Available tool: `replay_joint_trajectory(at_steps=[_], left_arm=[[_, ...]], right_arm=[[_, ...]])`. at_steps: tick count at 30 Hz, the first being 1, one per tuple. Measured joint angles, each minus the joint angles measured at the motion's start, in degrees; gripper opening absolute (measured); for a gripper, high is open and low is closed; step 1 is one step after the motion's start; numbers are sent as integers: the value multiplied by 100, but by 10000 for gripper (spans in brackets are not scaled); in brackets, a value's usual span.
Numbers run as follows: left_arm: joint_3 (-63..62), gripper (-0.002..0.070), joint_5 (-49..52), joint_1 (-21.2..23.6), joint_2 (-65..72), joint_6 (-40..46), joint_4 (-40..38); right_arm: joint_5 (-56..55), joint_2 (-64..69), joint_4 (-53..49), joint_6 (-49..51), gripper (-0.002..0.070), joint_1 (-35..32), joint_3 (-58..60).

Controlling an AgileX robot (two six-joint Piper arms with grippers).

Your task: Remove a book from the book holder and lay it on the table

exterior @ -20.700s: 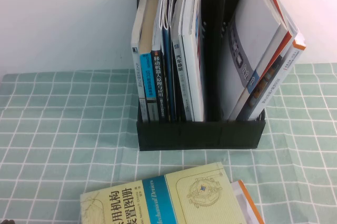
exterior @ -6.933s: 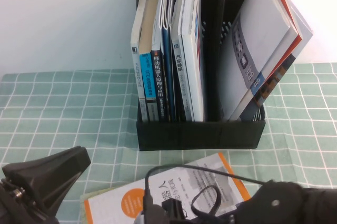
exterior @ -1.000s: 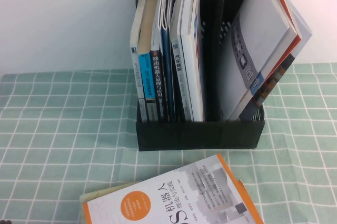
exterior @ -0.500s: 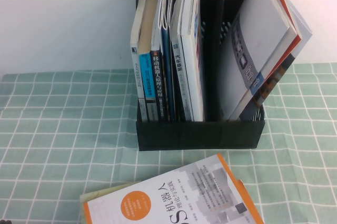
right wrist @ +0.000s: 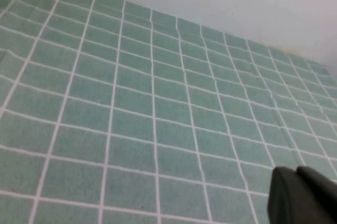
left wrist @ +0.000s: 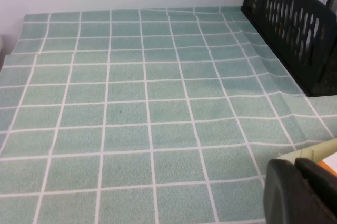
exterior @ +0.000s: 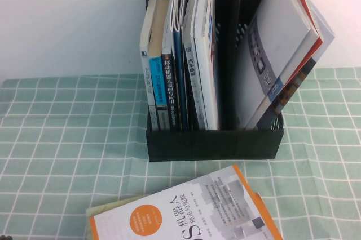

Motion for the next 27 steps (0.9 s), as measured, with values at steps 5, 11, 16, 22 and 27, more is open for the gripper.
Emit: replay_joint_trajectory(at_steps=[5,11,16,22,27], left_arm=[[0,-3,0,0,0,0,0],[0,-3,0,0,0,0,0],[0,-2,0,0,0,0,0],[0,-2,0,0,0,0,0],[0,-2,0,0,0,0,0]], right_arm=[[285,0,-34,543,-2,0,0],[300,0,-47,-121,-2,0,0],[309,0,-47,131,-2,0,0],[309,0,-47,967,-2,0,0],[309,0,104,1171,-2,0,0]])
